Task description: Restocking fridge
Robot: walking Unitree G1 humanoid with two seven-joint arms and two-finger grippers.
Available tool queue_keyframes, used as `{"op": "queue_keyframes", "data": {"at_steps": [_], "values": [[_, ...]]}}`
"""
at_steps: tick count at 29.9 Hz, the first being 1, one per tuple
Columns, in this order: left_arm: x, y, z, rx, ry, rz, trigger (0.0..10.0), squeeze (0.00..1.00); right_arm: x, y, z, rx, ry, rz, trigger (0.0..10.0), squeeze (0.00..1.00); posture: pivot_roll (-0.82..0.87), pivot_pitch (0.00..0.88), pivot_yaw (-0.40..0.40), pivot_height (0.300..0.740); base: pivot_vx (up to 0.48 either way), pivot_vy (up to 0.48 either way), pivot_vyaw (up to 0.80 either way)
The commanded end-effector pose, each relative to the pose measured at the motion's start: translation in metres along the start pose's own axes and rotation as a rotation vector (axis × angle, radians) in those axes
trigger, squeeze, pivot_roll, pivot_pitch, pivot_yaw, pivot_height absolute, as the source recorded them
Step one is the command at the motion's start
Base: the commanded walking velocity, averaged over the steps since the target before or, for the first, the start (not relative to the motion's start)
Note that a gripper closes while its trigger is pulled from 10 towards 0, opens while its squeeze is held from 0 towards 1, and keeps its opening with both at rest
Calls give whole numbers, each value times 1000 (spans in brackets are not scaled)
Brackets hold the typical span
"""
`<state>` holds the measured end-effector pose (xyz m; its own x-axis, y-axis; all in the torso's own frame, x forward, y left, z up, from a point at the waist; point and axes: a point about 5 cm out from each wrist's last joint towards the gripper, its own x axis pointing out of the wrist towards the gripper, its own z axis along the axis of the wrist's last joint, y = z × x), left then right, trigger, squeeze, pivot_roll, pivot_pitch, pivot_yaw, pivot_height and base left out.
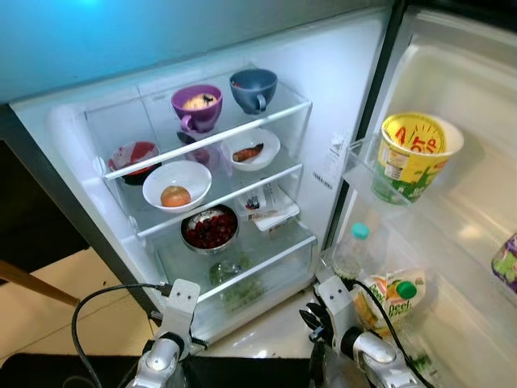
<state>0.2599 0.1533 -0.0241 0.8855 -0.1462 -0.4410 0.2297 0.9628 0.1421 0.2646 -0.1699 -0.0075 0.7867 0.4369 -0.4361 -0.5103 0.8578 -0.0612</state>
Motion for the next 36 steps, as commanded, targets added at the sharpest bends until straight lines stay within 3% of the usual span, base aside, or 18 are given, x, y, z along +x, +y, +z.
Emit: {"op": "queue_keyframes", "data": {"at_steps": [1,16,21,36], "values": [[-3,7,-4,16,13,13,10000,0,0,3,-7,13,27,-7,10000,0,-47,104,52,627,0,0,0],[-4,8,-7,34,24,2,10000,0,-1,4,-4,8,-17,12,10000,0,-50,102,53,641,0,0,0],[-6,5,-11,59,38,-22,10000,0,-2,4,-9,17,6,-1,10000,0,-49,101,55,666,0,0,0],[-9,3,-19,82,74,-26,10000,0,-2,2,-13,24,39,-26,10000,0,-51,98,56,666,0,0,0]]}}
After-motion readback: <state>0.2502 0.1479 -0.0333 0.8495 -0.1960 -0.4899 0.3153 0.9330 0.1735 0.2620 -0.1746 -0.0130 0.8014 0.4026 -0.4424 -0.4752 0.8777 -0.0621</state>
